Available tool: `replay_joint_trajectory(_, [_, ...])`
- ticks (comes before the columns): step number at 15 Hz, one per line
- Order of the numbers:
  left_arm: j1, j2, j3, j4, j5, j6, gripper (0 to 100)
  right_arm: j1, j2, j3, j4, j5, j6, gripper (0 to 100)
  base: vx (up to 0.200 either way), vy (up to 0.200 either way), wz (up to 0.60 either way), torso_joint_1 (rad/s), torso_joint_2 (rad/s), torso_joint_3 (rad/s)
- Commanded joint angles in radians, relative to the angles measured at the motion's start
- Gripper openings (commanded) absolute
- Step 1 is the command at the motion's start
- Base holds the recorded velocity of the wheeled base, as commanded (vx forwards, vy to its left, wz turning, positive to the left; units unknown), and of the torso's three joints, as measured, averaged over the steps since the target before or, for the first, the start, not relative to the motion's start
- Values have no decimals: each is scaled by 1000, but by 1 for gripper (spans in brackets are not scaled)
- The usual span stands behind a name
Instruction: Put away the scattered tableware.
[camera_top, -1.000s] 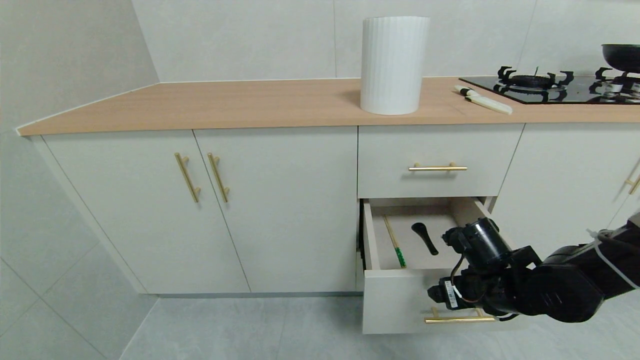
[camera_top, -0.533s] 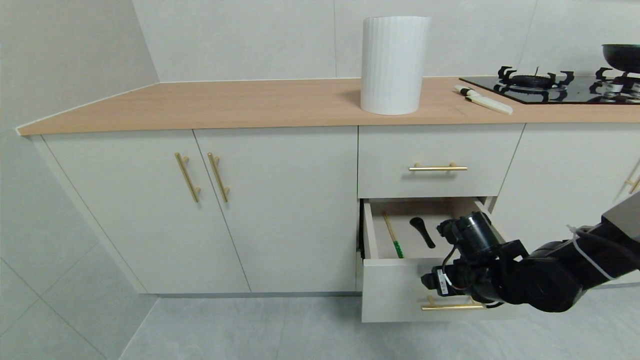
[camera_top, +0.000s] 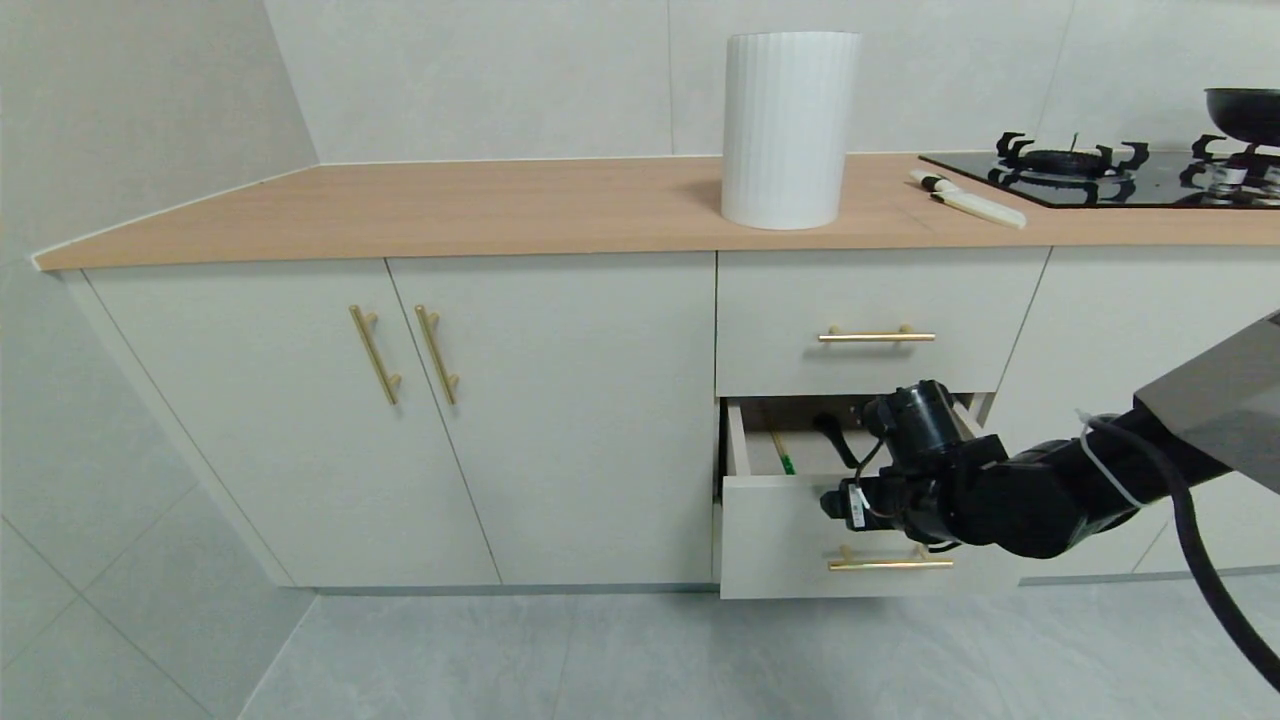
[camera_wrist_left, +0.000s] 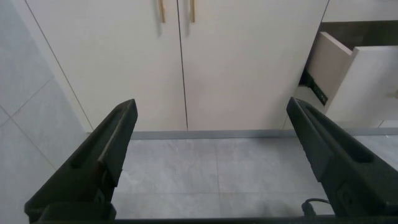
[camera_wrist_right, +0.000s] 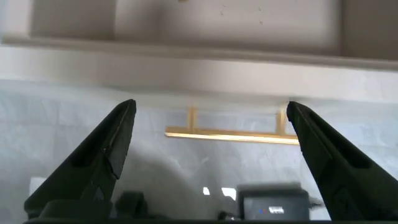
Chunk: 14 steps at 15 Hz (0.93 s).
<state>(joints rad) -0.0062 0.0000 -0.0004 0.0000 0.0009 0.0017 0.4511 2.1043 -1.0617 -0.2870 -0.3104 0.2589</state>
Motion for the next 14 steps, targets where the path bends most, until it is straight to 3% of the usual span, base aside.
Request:
replay_joint_trajectory(1, [0,0,0,0,1,0,100,-12,48,-47,-4,-1,0,100,0,0,0,0,0,0])
replay_joint_trajectory(6, [0,0,0,0,1,0,100,-25,76,-81,-20,-3,6,100,0,0,0,0,0,0])
replay_joint_trajectory(14, [0,0,0,0,1,0,100,-43,165,-86,-244,-62,10,100,0,0,0,0,0,0])
